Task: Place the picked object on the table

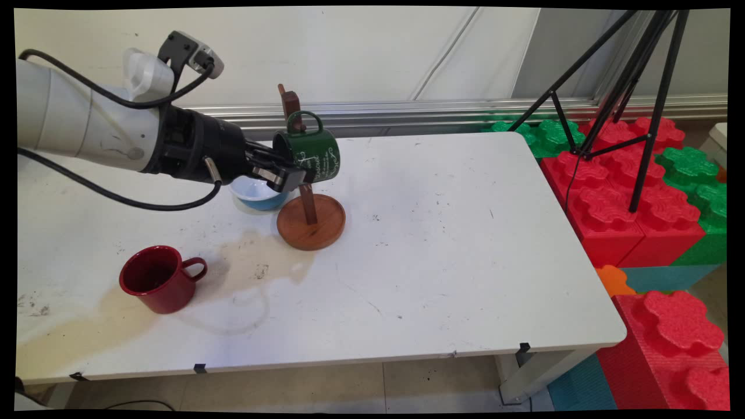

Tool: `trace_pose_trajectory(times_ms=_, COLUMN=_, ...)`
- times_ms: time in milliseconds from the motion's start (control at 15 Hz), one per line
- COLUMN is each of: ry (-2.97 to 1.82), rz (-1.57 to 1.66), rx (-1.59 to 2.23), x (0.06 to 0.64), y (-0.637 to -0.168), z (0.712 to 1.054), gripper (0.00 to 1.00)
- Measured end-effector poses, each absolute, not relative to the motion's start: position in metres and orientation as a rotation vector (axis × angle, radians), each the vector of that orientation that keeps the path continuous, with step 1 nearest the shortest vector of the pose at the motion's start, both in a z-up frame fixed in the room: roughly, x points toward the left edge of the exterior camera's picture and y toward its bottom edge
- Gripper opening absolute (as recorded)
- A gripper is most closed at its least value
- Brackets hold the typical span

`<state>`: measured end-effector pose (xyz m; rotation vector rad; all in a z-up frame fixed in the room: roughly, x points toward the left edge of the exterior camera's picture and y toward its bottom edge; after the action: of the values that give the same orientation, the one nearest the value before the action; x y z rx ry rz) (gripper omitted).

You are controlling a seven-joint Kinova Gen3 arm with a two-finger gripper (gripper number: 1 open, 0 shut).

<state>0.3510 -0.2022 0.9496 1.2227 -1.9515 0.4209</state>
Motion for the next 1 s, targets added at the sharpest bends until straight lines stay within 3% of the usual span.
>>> trace_pose_trajectory(times_ms=1000, ry=-2.084, rz=0.29, rx=1.165, x=0.313, y=-0.15, z=0.973, gripper=0.0)
